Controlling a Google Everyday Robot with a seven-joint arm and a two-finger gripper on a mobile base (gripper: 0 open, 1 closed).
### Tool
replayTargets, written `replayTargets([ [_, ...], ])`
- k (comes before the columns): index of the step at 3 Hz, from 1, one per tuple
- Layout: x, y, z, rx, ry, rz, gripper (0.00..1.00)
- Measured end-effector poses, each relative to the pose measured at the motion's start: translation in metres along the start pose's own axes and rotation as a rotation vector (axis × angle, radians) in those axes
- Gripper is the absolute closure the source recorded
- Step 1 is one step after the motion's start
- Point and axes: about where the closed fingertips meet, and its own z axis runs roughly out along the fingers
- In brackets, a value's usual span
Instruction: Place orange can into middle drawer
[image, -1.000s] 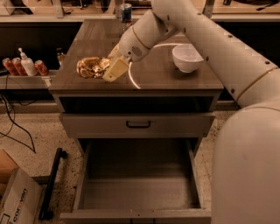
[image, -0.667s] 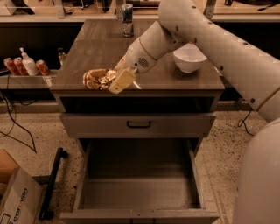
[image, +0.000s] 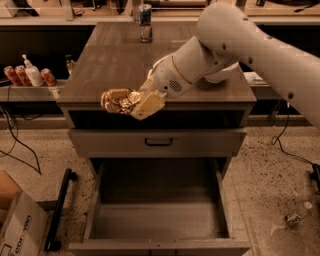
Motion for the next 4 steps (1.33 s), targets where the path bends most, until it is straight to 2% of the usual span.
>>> replayTargets([
  [1, 0.006, 0.022, -0.005, -0.005, 0.012, 0.004, 1.00],
  [2, 0.022, 0.045, -0.002, -0.017, -0.002, 0.055, 1.00],
  [3, 0.055, 0.063, 0.016, -0.047, -0.021, 0.148, 1.00],
  [4, 0.055, 0.064, 0.016, -0.048, -0.020, 0.148, 1.00],
])
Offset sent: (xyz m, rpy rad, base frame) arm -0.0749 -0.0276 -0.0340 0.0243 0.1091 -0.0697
